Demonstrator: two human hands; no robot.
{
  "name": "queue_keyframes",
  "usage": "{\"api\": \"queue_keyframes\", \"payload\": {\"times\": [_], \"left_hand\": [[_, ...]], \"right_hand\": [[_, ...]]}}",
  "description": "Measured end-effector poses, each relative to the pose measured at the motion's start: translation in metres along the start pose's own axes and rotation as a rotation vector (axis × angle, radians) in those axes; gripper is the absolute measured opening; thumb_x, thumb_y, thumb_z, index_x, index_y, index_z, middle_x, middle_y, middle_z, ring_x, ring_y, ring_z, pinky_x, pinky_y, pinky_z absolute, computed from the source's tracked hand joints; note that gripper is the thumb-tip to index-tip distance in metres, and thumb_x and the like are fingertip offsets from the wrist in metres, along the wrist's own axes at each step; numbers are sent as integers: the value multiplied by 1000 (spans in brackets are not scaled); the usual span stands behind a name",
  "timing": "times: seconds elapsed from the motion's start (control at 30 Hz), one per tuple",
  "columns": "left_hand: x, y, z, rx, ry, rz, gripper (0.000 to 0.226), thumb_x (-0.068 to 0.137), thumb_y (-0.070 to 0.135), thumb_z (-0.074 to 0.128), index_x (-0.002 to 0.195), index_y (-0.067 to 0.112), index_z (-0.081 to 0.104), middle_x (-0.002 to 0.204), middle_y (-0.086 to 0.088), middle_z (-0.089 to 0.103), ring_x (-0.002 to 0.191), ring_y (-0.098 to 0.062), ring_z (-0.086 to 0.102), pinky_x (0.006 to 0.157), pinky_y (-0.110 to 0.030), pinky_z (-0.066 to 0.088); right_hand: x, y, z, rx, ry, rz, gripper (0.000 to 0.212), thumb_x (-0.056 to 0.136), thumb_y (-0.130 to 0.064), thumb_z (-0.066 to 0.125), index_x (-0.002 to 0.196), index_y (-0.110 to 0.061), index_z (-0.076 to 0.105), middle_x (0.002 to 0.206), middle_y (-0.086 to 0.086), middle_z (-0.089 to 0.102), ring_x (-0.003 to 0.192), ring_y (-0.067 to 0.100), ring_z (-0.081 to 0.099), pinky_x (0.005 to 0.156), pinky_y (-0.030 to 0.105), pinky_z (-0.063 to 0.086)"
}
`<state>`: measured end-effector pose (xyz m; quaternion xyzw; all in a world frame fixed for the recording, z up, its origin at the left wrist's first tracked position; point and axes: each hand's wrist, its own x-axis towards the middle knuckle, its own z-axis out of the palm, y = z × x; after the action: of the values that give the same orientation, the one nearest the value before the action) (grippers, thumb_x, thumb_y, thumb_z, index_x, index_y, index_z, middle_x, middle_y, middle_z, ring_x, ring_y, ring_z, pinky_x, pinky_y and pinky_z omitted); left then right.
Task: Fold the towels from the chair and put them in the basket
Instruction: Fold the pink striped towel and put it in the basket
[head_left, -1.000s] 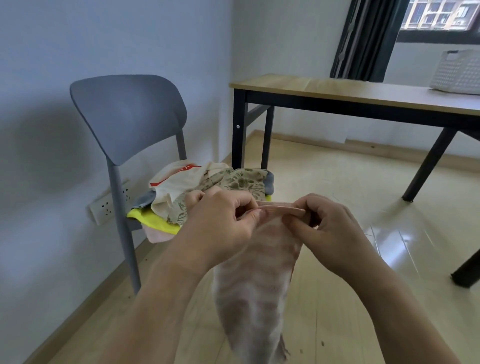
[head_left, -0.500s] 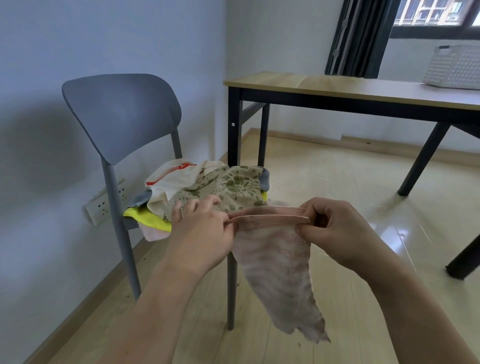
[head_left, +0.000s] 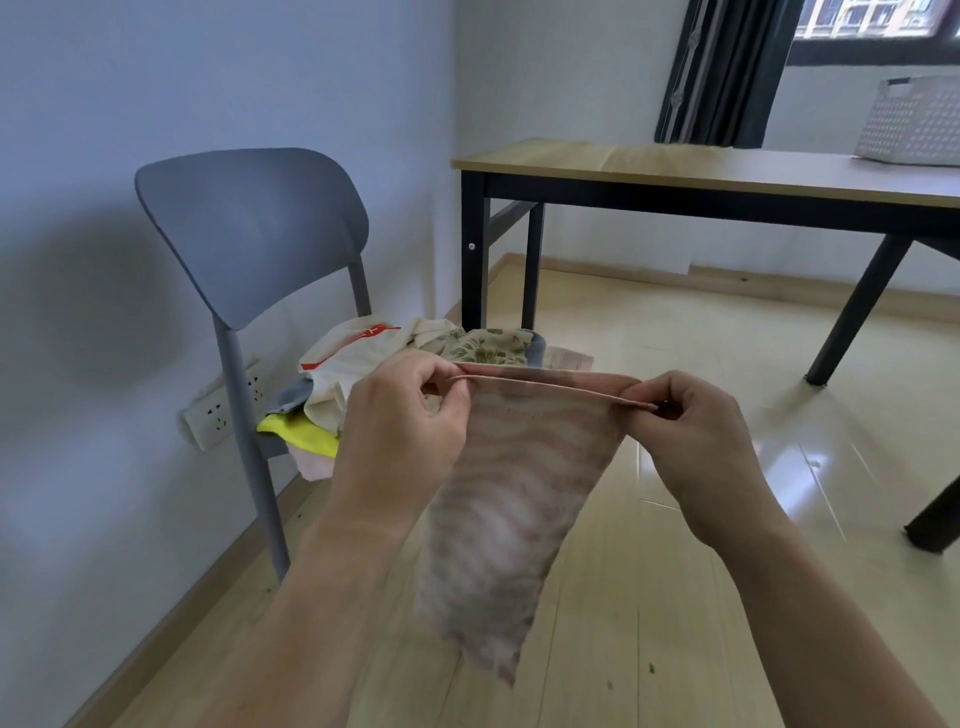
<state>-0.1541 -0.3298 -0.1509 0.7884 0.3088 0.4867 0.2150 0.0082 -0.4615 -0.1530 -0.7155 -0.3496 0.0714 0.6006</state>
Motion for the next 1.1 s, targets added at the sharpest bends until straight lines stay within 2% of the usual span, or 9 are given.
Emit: {"api": "queue_keyframes", "payload": {"times": [0.13,0.2,0.43,0.5,0.6,0.67,0.83,0.93,1.1], "left_hand": [[4,-6,-5,-98,45,-25,7,84,15,70,77,14,69,89,6,70,89,-11,65,81,-33,55],[3,-5,-7,-132,52,-37,8,82,18,70,75,16,66,90,7,69,94,-11,64,83,-40,55],[1,3,-10,-196,26,-129,16,81,17,75,77,16,60,69,5,61,60,-5,54,59,-23,52],[2,4,-12,-240,2,-155,19,80,16,76,79,18,57,69,3,59,61,-5,52,60,-22,52],[5,2,-18,-408,-68,-257,24,78,11,77,84,20,55,81,-14,63,73,-21,59,68,-34,56],[7,0,-24,-444,-196,-304,21,77,9,77,87,21,63,82,-7,68,78,-20,64,72,-33,58],[24,-3,-45,-297,-494,-266,7,75,8,77,76,8,70,70,-2,67,67,-9,62,64,-20,52],[54,-7,-52,-257,-530,-228,11,78,11,76,77,6,67,75,-9,67,72,-13,61,69,-25,51],[141,-7,-54,-24,-425,-107,4,89,9,64,90,10,68,82,-5,63,69,-13,54,59,-17,46]], "right_hand": [[-3,-7,-2,252,-94,26,8,85,-12,67,78,-14,67,78,6,67,77,18,62,76,28,55],[-4,-9,-2,257,-76,-15,7,85,-12,67,79,-16,67,79,4,67,78,16,63,74,25,55],[-5,-10,4,193,3,-180,17,86,-7,65,78,-21,63,74,-7,67,71,5,62,67,17,53],[-5,-9,5,187,5,-200,18,88,-7,64,81,-24,62,71,-6,68,69,7,61,66,19,53],[-5,-7,4,158,-25,-187,24,90,-8,61,103,-28,62,76,3,70,73,14,64,69,23,55],[-4,-7,0,43,-75,-214,25,89,-8,62,104,-27,64,79,-3,70,77,5,65,73,17,55],[11,-19,-6,-328,-262,-296,15,86,-18,68,79,-28,61,73,-8,66,70,8,64,64,15,53],[36,-41,-3,-466,-325,-375,12,87,-22,66,78,-26,59,72,-9,64,69,6,62,61,17,49],[112,-93,18,-624,-339,-506,13,91,-24,61,79,-25,55,74,-7,63,70,13,63,64,28,53]]}}
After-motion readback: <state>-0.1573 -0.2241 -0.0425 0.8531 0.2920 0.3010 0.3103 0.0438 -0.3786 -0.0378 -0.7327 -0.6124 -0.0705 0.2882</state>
